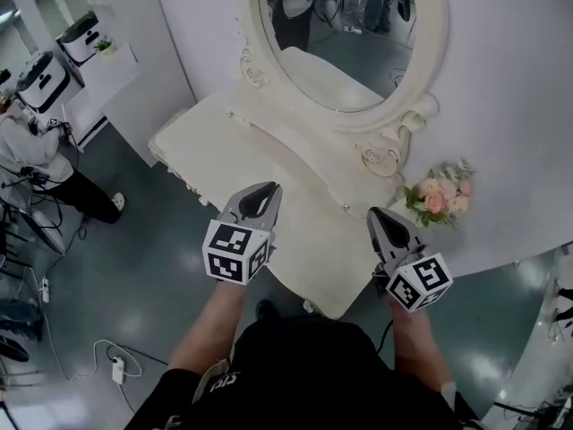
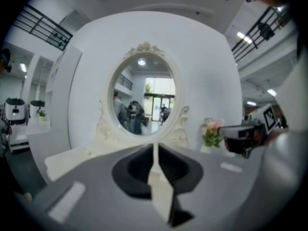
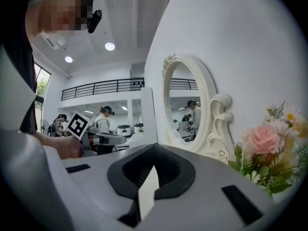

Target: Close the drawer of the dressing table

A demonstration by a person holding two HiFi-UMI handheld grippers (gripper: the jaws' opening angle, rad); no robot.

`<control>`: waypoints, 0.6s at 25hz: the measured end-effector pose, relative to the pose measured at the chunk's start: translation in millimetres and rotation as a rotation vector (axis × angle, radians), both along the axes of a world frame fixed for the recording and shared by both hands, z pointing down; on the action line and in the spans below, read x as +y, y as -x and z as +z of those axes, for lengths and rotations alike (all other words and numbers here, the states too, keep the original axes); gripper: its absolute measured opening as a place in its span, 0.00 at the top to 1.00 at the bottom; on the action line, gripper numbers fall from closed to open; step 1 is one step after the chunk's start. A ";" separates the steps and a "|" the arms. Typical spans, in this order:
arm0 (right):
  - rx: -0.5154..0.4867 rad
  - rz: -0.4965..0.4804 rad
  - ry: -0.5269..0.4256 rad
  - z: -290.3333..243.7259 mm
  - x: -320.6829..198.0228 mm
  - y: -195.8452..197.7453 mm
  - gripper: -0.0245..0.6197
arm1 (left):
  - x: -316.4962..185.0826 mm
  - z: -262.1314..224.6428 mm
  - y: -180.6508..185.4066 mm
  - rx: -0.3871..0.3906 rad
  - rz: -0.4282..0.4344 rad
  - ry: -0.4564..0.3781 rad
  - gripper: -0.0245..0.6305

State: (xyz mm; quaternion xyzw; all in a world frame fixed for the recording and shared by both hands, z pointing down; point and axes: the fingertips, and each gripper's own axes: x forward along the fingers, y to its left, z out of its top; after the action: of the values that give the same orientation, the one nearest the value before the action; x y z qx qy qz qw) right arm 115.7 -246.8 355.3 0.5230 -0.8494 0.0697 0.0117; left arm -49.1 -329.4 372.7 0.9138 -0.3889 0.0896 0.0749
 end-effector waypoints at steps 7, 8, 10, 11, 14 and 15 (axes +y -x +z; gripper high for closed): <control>-0.001 0.010 0.012 3.8 -5.6 -6.4 0.97 | -9.5 -6.7 -7.7 -0.001 -0.006 -0.019 0.93; -0.001 0.011 0.012 3.2 -5.9 -7.5 0.98 | -9.6 -7.4 -9.2 0.000 -0.005 -0.019 0.93; 0.000 0.011 0.011 2.3 -5.9 -9.5 0.98 | -9.3 -7.8 -12.3 0.002 -0.001 -0.018 0.93; 0.000 0.010 0.011 2.0 -5.8 -10.1 0.98 | -9.2 -7.2 -13.8 0.002 0.001 -0.017 0.93; 0.002 0.003 0.011 2.9 -5.9 -11.0 0.98 | -9.2 -4.0 -17.6 0.003 0.004 -0.009 0.93; 0.002 0.001 0.013 3.7 -6.1 -11.5 0.98 | -9.2 -3.0 -19.1 0.004 0.005 -0.007 0.93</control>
State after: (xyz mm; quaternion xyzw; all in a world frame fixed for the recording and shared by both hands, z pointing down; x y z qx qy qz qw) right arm 127.2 -252.9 359.0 0.5232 -0.8488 0.0747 0.0157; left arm -30.1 -338.6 369.6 0.9152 -0.3869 0.0868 0.0724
